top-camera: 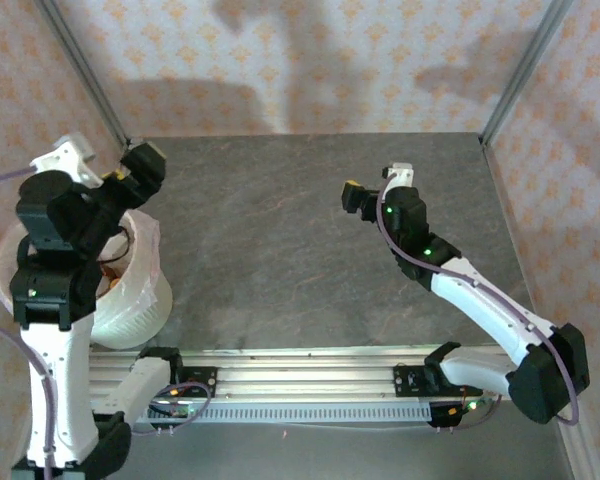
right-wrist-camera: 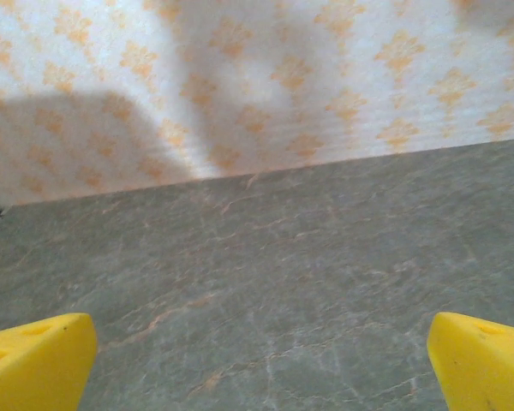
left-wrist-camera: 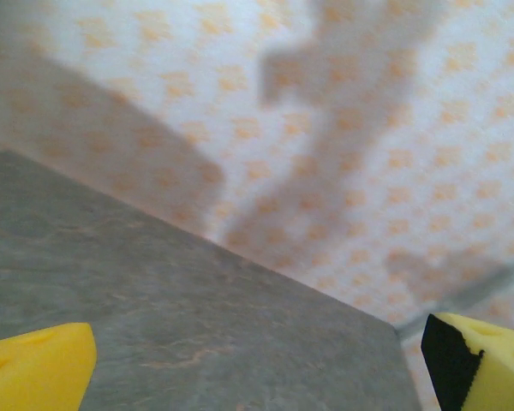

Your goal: Put the plastic bottles in the bin

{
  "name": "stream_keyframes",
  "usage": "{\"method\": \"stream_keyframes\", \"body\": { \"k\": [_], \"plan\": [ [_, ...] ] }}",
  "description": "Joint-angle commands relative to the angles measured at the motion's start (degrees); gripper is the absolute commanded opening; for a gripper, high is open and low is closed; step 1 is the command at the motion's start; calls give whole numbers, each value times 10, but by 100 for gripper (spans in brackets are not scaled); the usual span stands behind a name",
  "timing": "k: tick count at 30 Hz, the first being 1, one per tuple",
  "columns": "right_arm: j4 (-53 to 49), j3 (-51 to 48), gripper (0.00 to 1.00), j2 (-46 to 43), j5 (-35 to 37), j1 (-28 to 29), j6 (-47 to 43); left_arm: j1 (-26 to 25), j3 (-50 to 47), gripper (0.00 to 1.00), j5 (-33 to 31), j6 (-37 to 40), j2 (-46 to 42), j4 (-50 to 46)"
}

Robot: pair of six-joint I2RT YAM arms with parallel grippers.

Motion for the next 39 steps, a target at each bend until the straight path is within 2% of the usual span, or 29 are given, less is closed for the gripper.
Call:
{"method": "stream_keyframes", "body": {
  "k": [1, 3, 5, 9, 12, 14, 16, 19, 21, 23, 28, 31, 34, 36, 38, 39],
  "plan": [
    [-12, -18, 99, -26, 99, -8, -9, -120, -11, 99, -45, 62, 46, 91],
    [-19, -28, 99, -39, 125, -18, -14, -180, -16, 99, -88, 115, 80, 96],
    [-20, -45, 99, -54, 149, -35, -23, -210, -28, 99, -108, 158, 114, 104],
    [-17, -87, 99, -80, 226, -88, -33, -219, -102, 100, -123, 202, 162, 176],
    [-3, -125, 99, -87, 243, -150, -25, -219, -162, 100, -167, 234, 185, 230],
    [18, -156, 99, -77, 208, -205, -24, -215, -208, 100, -194, 265, 193, 268],
    [59, -188, 99, -49, 153, -254, -38, -198, -257, 100, -180, 291, 195, 303],
    [97, -199, 99, 10, 87, -292, -68, -172, -339, 100, -157, 315, 179, 383],
    [116, -195, 99, 57, 29, -307, -79, -163, -376, 100, -171, 336, 171, 414],
    [159, -197, 99, 98, 0, -311, -84, -141, -399, 100, -194, 340, 173, 413],
    [265, -193, 99, 179, -84, -324, -70, -70, -470, 100, -172, 330, 191, 476],
    [304, -212, 99, 195, -120, -324, -85, -50, -495, 100, -184, 338, 211, 520],
    [498, -289, 99, 241, -148, -324, -96, -23, -535, 100, -170, 330, 231, 608],
    [385, -252, 99, 219, -133, -324, -93, -10, -547, 100, -158, 329, 248, 635],
    [419, -260, 99, 231, -120, -317, -95, 1, -562, 100, -138, 324, 268, 666],
    [405, -257, 99, 226, -118, -317, -95, 4, -571, 100, -135, 322, 277, 687]
  ]
}}
